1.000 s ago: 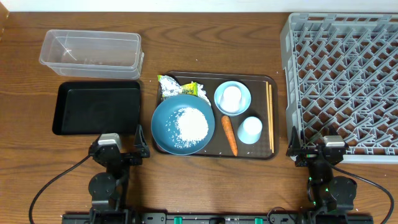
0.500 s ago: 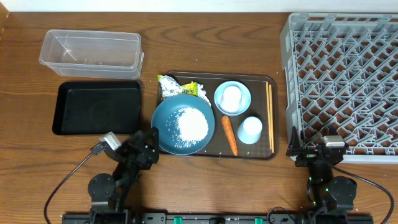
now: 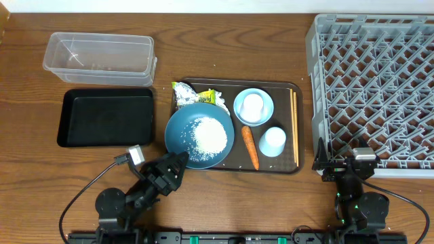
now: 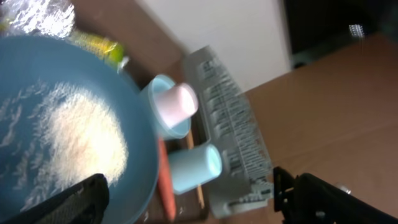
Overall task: Sort waste into correct bins and load items into the dishwasher rack
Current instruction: 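Move the left gripper forward over the blue rice bowl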
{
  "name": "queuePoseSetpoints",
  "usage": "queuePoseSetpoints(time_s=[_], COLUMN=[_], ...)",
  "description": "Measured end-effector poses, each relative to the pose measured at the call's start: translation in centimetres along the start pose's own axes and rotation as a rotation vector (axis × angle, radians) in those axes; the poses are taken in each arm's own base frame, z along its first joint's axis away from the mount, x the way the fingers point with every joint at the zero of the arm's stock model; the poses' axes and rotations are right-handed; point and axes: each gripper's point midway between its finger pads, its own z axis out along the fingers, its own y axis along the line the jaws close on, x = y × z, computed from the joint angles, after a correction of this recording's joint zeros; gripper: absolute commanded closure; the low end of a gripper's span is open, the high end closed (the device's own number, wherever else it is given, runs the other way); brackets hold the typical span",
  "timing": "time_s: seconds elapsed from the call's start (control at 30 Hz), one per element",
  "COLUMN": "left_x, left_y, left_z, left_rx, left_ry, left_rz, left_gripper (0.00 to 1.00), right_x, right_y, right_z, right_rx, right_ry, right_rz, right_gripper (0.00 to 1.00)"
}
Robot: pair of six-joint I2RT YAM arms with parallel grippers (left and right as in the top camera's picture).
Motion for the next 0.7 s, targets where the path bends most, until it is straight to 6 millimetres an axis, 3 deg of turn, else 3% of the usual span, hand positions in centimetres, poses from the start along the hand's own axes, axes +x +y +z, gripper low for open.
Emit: queuePoseSetpoints(time_s=[0.2, 0.37, 0.43, 0.57, 0.7], left_x=[0.9, -0.1, -0.8, -1.1, -2.2], left_y=[-0.2, -1.3, -1.7, -0.8, -0.4], left_z=[-3.3, -6.3, -6.7, -8.2, -8.2], left_rx=[-0.244, -0.438, -0.482, -0.668, -0.781], left_ry=[0.059, 0.071, 0.078, 0.152, 0.221], left_rz=[-0.025, 0.046, 0.067, 0.023, 0.005], left_gripper=[0.02, 0.02, 0.02, 0.02, 0.02], right_x=[0.0, 0.0, 0.0, 0.0, 0.0], right_y=[0.0, 0.0, 0.0, 0.0, 0.0], right_z=[0.0, 0.0, 0.0, 0.0, 0.0], right_rx=[0.0, 0.0, 0.0, 0.0, 0.0], right_ry=[0.0, -0.001, 0.0, -0.001, -0.001], right_rz=[0.0, 0.0, 0.0, 0.0, 0.0], right_gripper=[0.01, 0.01, 0.01, 0.01, 0.01])
